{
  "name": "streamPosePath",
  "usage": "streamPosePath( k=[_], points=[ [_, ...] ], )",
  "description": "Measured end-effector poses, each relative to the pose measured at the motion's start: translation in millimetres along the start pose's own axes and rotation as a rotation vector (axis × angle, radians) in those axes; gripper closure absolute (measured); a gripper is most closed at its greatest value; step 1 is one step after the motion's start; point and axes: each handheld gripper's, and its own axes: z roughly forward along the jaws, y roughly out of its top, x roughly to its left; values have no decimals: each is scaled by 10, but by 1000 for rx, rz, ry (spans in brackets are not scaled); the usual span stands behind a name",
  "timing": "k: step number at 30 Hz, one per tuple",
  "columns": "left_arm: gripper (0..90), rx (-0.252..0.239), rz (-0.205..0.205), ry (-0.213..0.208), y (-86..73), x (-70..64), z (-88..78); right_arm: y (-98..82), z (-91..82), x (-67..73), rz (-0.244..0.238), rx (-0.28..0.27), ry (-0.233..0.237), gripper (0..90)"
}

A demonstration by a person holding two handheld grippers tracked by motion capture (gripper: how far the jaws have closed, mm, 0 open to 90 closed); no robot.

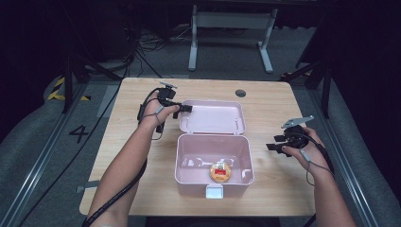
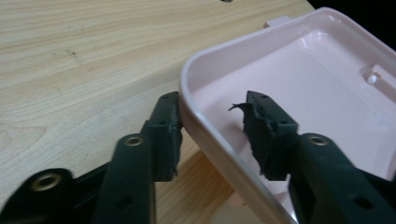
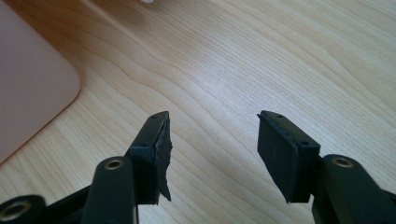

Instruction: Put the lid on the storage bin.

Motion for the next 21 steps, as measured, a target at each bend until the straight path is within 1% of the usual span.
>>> streamPosePath(
  k=[1,5,7,8,13,16,18,19,21],
  points=[
    [617,1,0,1,7,1,-10,1,-2,2,0,-1,1,449],
    [638,-5,44,35,47,-44,-42,3,-6,8,-4,2,2,449],
    [653,-17,42,38,62,-67,-61,5,-1,10,-7,5,4,449],
    [655,-18,53,49,76,-81,-75,5,4,9,-11,5,3,450],
    [670,-47,84,80,140,-160,-125,9,5,18,-7,7,3,451],
    [677,-61,96,97,174,-212,-167,11,1,18,-10,4,2,452],
    [683,-59,111,106,197,-232,-200,12,-2,25,-5,2,4,452],
    [686,-66,116,112,210,-247,-216,13,-3,28,-4,2,5,452],
    [691,-68,113,115,224,-270,-238,15,-4,27,-8,2,4,452]
  ],
)
